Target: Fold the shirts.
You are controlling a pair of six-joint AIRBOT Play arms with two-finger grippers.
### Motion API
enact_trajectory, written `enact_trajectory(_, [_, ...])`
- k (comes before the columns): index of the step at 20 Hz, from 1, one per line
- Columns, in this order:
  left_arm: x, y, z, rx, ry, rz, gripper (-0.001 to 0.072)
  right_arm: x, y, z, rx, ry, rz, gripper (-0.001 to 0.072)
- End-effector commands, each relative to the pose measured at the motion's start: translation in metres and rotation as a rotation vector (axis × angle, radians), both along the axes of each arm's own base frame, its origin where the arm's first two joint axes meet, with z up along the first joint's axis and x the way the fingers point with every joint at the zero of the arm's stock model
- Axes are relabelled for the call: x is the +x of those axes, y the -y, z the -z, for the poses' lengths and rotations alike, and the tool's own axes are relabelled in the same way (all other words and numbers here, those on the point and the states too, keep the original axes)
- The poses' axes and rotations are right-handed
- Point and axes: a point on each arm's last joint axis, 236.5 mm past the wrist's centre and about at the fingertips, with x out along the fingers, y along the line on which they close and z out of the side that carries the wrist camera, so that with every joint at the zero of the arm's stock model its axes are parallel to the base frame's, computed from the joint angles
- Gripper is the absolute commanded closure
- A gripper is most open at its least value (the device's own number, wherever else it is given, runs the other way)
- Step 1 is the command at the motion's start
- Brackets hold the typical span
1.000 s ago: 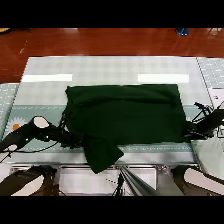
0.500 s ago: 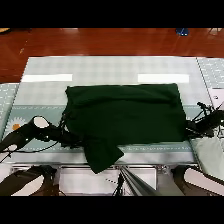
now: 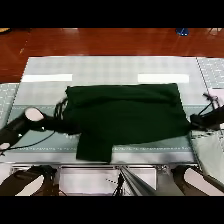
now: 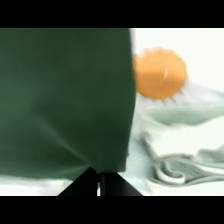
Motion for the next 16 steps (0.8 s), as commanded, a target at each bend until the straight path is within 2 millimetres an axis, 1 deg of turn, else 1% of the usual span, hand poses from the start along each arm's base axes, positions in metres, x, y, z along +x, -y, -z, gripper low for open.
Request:
enact_trajectory(1, [0.049,0.003,-0.116,-0.07,0.309,-0.003,0.0689,0.057,-0.02,-0.098,0.029,0.379,0.004,0.069])
enact_trajectory(2, [0.068,-0.005,-0.149,-0.074,0.41,-0.043,0.0689,0.075,-0.018,-0.123,0.013,0.488,0.032,0.0691])
enact_trajectory(3, [0.082,-0.015,-0.171,-0.072,0.472,-0.079,0.0689,0.088,-0.018,-0.141,0.012,0.564,0.047,0.0691])
enact_trajectory(4, [0.094,-0.025,-0.183,-0.067,0.506,-0.116,0.069,0.097,-0.019,-0.15,0.023,0.607,0.061,0.0691])
enact_trajectory(5, [0.105,-0.033,-0.185,-0.061,0.518,-0.15,0.069,0.107,-0.018,-0.154,0.031,0.641,0.081,0.0691])
enact_trajectory(6, [0.115,-0.04,-0.181,-0.054,0.517,-0.183,0.069,0.117,-0.015,-0.152,0.044,0.659,0.103,0.0691])
enact_trajectory(7, [0.123,-0.043,-0.173,-0.049,0.501,-0.198,0.0689,0.127,-0.013,-0.148,0.06,0.669,0.119,0.0691])
enact_trajectory(9, [0.136,-0.041,-0.147,-0.054,0.438,-0.204,0.069,0.15,-0.01,-0.134,0.104,0.677,0.153,0.0691])
enact_trajectory(11, [0.15,-0.04,-0.113,-0.055,0.362,-0.209,0.069,0.17,-0.011,-0.109,0.113,0.657,0.161,0.0691])
enact_trajectory(13, [0.162,-0.042,-0.083,-0.043,0.294,-0.212,0.0689,0.189,-0.023,-0.083,0.106,0.644,0.13,0.0691])
enact_trajectory(14, [0.169,-0.044,-0.071,-0.038,0.268,-0.211,0.0689,0.2,-0.025,-0.071,0.082,0.649,0.121,0.0691])
enact_trajectory(15, [0.177,-0.047,-0.062,-0.036,0.248,-0.218,0.0689,0.21,-0.022,-0.061,0.051,0.659,0.127,0.0691])
enact_trajectory(16, [0.186,-0.05,-0.057,-0.034,0.239,-0.226,0.0689,0.219,-0.017,-0.054,0.034,0.67,0.15,0.0691])
